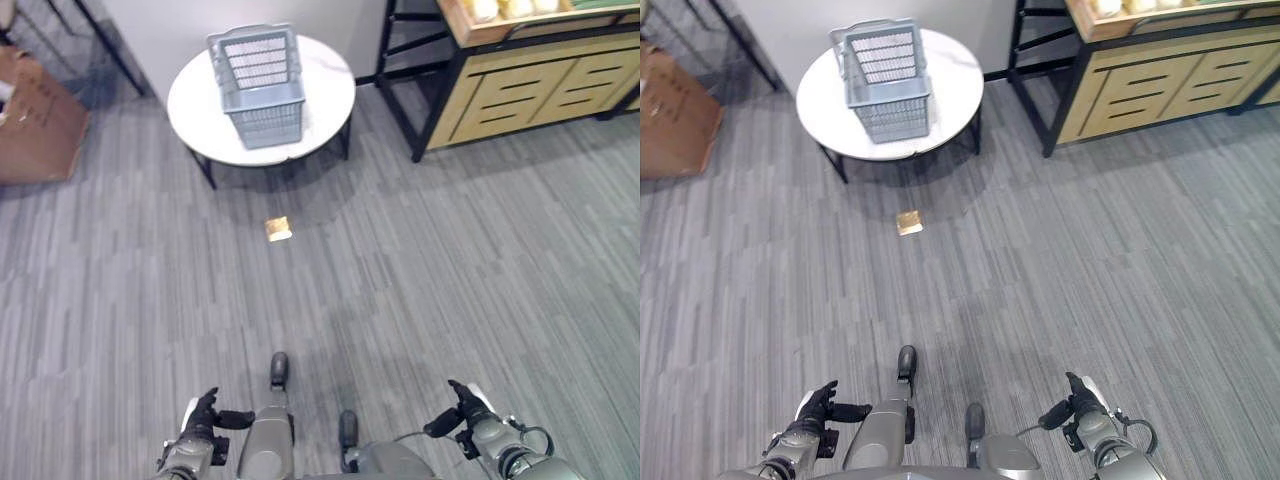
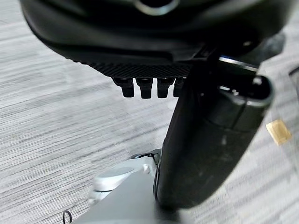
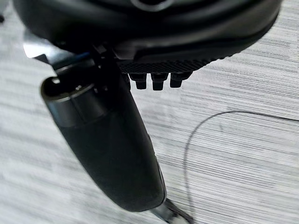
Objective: Get the vegetables into the basket
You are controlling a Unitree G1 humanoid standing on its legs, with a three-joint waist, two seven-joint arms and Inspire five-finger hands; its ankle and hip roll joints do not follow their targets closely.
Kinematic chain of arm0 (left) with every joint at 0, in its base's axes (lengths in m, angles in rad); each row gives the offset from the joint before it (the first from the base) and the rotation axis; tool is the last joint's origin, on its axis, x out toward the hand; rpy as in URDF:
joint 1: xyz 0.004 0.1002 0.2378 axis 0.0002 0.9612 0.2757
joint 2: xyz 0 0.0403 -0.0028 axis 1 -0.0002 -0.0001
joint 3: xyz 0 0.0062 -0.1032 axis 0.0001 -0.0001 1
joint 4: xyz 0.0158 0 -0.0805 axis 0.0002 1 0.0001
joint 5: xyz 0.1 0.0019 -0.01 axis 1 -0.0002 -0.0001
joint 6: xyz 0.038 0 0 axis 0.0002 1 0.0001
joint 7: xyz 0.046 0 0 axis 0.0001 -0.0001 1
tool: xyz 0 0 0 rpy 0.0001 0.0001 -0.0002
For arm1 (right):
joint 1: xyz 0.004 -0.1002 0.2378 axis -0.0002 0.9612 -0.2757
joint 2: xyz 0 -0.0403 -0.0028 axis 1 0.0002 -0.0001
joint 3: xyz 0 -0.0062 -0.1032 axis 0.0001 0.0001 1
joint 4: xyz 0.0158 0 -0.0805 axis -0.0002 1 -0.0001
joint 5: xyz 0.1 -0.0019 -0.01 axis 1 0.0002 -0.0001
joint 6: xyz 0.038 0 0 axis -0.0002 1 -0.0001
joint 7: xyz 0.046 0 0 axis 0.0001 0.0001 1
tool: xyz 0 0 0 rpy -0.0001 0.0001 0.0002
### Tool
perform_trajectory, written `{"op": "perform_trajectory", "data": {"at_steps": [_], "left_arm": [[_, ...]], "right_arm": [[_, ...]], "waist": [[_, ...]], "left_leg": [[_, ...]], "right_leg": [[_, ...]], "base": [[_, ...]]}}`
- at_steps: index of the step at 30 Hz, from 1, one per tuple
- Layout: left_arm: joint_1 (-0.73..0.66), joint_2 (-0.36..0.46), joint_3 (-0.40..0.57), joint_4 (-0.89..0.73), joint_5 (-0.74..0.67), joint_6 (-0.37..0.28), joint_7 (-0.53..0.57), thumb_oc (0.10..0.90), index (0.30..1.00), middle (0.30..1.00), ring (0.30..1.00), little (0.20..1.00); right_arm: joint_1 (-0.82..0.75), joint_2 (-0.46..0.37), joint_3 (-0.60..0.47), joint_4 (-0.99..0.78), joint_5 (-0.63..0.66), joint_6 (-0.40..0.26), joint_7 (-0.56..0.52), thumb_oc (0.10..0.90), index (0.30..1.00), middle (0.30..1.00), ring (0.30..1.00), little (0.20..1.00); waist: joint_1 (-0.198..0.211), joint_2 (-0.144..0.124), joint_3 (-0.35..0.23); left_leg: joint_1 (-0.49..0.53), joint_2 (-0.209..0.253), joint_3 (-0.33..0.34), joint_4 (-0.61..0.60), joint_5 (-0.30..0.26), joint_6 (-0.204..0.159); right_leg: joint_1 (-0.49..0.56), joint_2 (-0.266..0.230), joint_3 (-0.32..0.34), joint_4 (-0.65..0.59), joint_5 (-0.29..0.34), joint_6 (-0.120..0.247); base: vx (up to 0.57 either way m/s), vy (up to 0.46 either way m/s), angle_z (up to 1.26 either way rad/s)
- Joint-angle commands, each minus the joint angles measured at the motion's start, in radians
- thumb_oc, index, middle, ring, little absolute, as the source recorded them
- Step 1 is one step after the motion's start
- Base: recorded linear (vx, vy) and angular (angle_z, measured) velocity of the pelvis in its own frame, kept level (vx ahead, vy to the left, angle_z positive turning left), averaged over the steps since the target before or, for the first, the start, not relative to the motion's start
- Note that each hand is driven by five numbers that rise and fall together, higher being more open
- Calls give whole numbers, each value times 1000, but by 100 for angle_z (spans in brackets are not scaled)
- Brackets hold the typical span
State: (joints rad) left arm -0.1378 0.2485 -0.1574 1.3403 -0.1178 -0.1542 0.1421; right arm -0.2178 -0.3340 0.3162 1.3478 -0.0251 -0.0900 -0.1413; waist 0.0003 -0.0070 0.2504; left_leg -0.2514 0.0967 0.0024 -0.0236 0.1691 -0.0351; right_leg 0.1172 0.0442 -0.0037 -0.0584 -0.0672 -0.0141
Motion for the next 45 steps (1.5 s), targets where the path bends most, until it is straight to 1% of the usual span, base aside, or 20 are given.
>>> {"op": "perform_trajectory", "data": {"at_steps": [1,4,6,9,10,11,13,16,19,20,22,25,27,30,33,36,40,41,43,45], "left_arm": [[24,7,-48,-3,32,-3,-1,900,1000,1000,1000,1000],[16,19,-51,-13,34,-4,-2,900,1000,1000,1000,1000],[-1,36,-52,-24,34,-6,2,900,1000,1000,1000,1000],[-9,47,-50,-25,39,-5,4,900,1000,1000,1000,1000],[-9,47,-50,-25,39,-5,4,900,1000,1000,1000,1000],[-8,56,-53,-28,43,-3,0,900,1000,1000,1000,1000],[-10,63,-56,-23,57,0,-6,900,1000,1000,1000,1000],[-10,77,-58,-7,79,8,-7,900,1000,1000,1000,1000],[-14,80,-58,-3,82,8,-6,900,1000,1000,1000,1000],[-20,79,-58,-2,80,8,-6,900,1000,1000,1000,1000],[-24,76,-60,-2,79,8,-7,900,1000,1000,1000,1000],[-28,65,-59,1,75,3,-11,900,1000,1000,1000,1000],[-22,61,-56,3,69,2,-21,900,1000,1000,1000,1000],[-8,45,-50,8,66,6,-24,900,1000,1000,1000,1000],[-11,28,-59,0,57,6,-23,900,1000,1000,1000,1000],[-17,21,-62,-7,50,5,-22,900,1000,1000,1000,1000],[-20,18,-67,-13,40,4,-26,900,1000,1000,1000,1000],[-24,15,-73,-12,42,4,-25,900,1000,1000,1000,1000],[-23,11,-76,-12,47,3,-23,900,1000,1000,1000,1000],[-22,10,-77,-9,52,3,-17,900,1000,1000,1000,1000]], "right_arm": [[47,-4,-24,-28,3,-2,-16,900,1000,1000,1000,1000],[45,6,-17,-33,1,1,-9,900,1000,1000,1000,1000],[38,17,-10,-39,-3,3,-6,900,1000,1000,1000,1000],[31,23,-9,-43,0,3,-4,900,1000,1000,1000,1000],[31,23,-9,-43,0,3,-4,900,1000,1000,1000,1000],[23,22,-7,-53,1,3,-4,900,1000,1000,1000,1000],[14,24,-11,-61,11,0,-5,900,1000,1000,1000,1000],[0,25,-3,-88,13,-8,-12,900,1000,1000,1000,1000],[-11,23,6,-96,3,-9,-14,900,1000,1000,1000,1000],[-19,22,8,-93,0,-9,-15,900,1000,1000,1000,1000],[-22,20,6,-91,-2,-7,-17,900,1000,1000,1000,1000],[-24,16,4,-93,-9,-2,-14,900,1000,1000,1000,1000],[-18,13,6,-100,-17,0,-9,900,1000,1000,1000,1000],[-5,1,10,-98,-25,-1,-2,900,1000,1000,1000,1000],[-6,-21,10,-101,-16,-6,-4,900,1000,1000,1000,1000],[7,-41,-3,-81,-13,-9,-7,900,1000,1000,1000,1000],[22,-58,-21,-64,-8,-7,-9,900,1000,1000,1000,1000],[24,-63,-29,-51,-5,-4,-10,900,1000,1000,1000,1000],[26,-66,-34,-48,-6,-1,-13,900,1000,1000,1000,1000],[24,-65,-32,-50,-8,0,-18,900,1000,1000,1000,1000]], "waist": [[14,-39,-79],[16,-51,-82],[18,-69,-84],[20,-79,-83],[21,-79,-83],[25,-80,-79],[20,-66,-69],[5,-48,-42],[-4,-37,-21],[-13,-33,-7],[-23,-31,5],[-51,-40,17],[-61,-43,14],[-52,-39,-25],[-63,-9,-44],[-64,2,-43],[-59,4,-37],[-52,-3,-29],[-46,-10,-29],[-31,-1,-33]], "left_leg": [[-9,-25,42,44,-40,-15],[-13,-37,56,64,-62,-2],[-32,-61,70,98,-94,17],[-35,-82,74,113,-122,34],[-36,-82,75,113,-123,34],[-30,-93,76,112,-133,48],[-7,-98,72,99,-139,63],[76,-112,72,69,-166,79],[107,-109,72,64,-178,81],[129,-112,66,71,-198,78],[148,-116,57,78,-213,75],[214,-125,38,81,-254,59],[240,-124,25,78,-268,51],[276,-94,8,83,-289,19],[285,-33,-17,123,-261,-22],[252,-22,-36,224,-195,-49],[198,-33,-45,315,-142,-54],[128,-51,-36,303,-158,-45],[55,-50,1,259,-188,-32],[1,-29,12,175,-136,-39]], "right_leg": [[-72,-143,42,146,-36,131],[-85,-165,58,148,-14,147],[-101,-196,69,152,48,168],[-122,-218,77,172,112,180],[-122,-218,77,172,112,180],[-146,-225,79,221,167,182],[-188,-209,88,320,199,169],[-270,-197,36,407,220,145],[-326,-183,5,397,187,133],[-362,-176,-14,343,158,135],[-373,-175,-24,298,155,140],[-419,-194,-50,159,210,169],[-437,-197,-58,151,227,176],[-387,-169,-83,144,199,149],[-397,-122,-95,214,120,108],[-366,-103,-103,210,93,79],[-329,-105,-111,209,63,60],[-301,-121,-111,197,55,62],[-266,-140,-113,173,48,72],[-241,-139,-105,155,43,79]], "base": [[111,168,-14],[100,204,-3],[104,225,-6],[68,151,-9],[66,156,-8],[57,170,-7],[70,232,-2],[116,184,-7],[109,66,-11],[195,7,5],[155,-22,8],[254,-88,18],[302,-165,23],[319,-271,47],[295,-376,15],[170,-215,8],[98,-71,5],[139,-45,33],[152,14,51],[177,90,35]]}}
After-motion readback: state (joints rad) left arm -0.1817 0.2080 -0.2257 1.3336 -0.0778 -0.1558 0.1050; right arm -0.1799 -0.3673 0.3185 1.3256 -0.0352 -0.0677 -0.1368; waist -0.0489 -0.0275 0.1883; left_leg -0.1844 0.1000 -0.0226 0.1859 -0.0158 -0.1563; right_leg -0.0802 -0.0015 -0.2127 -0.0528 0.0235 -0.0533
